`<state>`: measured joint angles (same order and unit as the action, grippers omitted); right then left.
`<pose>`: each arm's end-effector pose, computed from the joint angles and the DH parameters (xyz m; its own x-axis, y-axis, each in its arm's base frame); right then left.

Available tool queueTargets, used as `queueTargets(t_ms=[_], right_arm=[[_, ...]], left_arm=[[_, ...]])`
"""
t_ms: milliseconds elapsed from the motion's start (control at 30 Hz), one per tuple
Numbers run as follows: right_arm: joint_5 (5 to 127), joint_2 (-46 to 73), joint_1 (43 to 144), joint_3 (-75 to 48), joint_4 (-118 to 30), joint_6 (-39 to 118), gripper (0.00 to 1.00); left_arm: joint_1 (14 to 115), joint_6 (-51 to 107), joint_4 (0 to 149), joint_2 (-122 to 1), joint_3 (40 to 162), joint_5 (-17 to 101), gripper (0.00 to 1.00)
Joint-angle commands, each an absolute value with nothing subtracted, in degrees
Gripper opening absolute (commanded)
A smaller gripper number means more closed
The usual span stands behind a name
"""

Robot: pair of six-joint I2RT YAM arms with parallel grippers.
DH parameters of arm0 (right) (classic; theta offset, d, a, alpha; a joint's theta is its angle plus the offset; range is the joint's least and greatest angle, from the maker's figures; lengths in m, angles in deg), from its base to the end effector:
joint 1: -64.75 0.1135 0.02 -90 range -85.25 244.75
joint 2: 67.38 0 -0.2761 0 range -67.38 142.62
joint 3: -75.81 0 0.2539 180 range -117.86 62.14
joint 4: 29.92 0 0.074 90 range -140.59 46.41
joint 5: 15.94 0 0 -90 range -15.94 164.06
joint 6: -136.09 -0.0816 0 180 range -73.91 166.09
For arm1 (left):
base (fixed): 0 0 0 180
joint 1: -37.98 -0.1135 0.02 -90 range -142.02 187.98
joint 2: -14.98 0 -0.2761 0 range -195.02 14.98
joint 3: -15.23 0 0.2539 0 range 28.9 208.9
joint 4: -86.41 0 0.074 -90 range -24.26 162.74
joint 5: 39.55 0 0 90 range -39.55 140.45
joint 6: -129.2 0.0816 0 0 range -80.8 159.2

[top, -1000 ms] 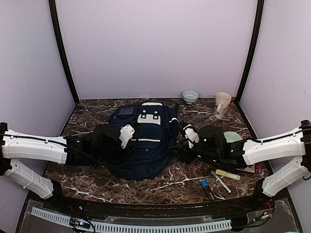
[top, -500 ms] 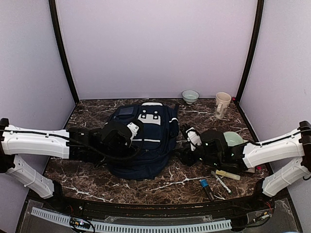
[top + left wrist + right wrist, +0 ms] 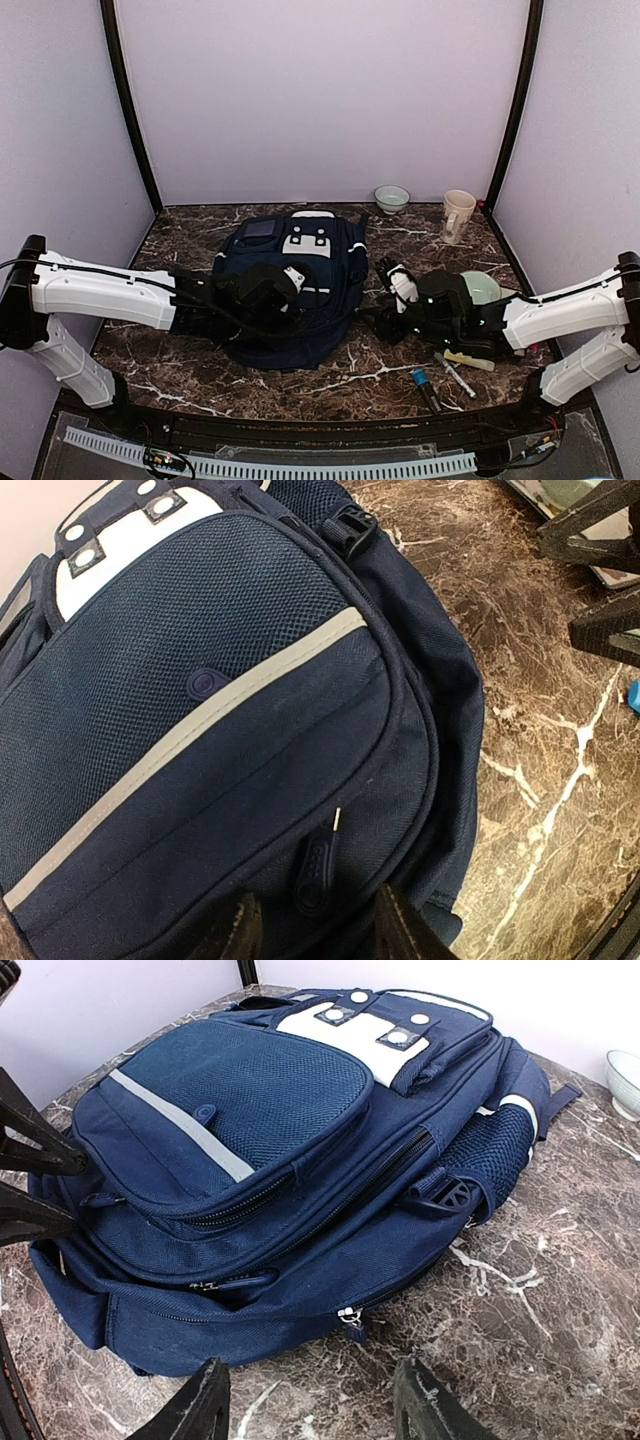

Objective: Pack the student bag
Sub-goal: Grab the upper front pocket of the student bag.

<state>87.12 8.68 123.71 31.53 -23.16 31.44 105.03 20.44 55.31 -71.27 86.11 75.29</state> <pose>0.1748 0.2547 0.1828 -0.3954 -0.1792 -0.9009 -0.6502 0.7474 0.1367 0.1675 -0.3078 0.2144 -0.5002 0.4327 -0.7501 0.5935 0.8020 0.0669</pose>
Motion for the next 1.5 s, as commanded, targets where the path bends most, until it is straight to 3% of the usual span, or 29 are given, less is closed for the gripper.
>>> queueTargets(t_ms=[0,300,367,500,533,833,1033,1467], right_arm=[[86.7,7.1,123.6,32.4,-20.6,30.6,0.56],[86.2,6.4,123.6,33.6,-20.1,30.1,0.56],[86.0,6.1,123.5,33.8,-20.1,30.0,0.56],[85.9,5.1,123.5,34.7,-19.6,29.7,0.56],[85.8,4.8,123.5,35.2,-18.9,30.0,0.56],[83.5,6.2,124.0,39.7,-7.3,37.3,0.55],[77.3,11.5,126.9,42.0,4.5,50.2,0.58],[80.5,22.6,129.1,28.9,4.1,65.9,0.63]], left_arm=[[105.3,23.7,57.3,-72.2,87.5,74.3,0.40],[105.3,25.0,56.6,-76.8,89.9,78.5,0.33],[105.3,25.2,56.7,-77.3,90.2,79.5,0.28],[105.3,25.9,57.4,-77.8,89.9,80.3,0.01],[105.3,26.1,57.9,-77.7,89.6,80.3,0.00],[105.3,26.3,58.7,-73.7,87.0,80.7,0.00],[105.2,26.8,61.3,-68.3,82.1,80.7,0.00],[104.4,26.3,63.1,-62.2,75.8,80.0,0.00]])
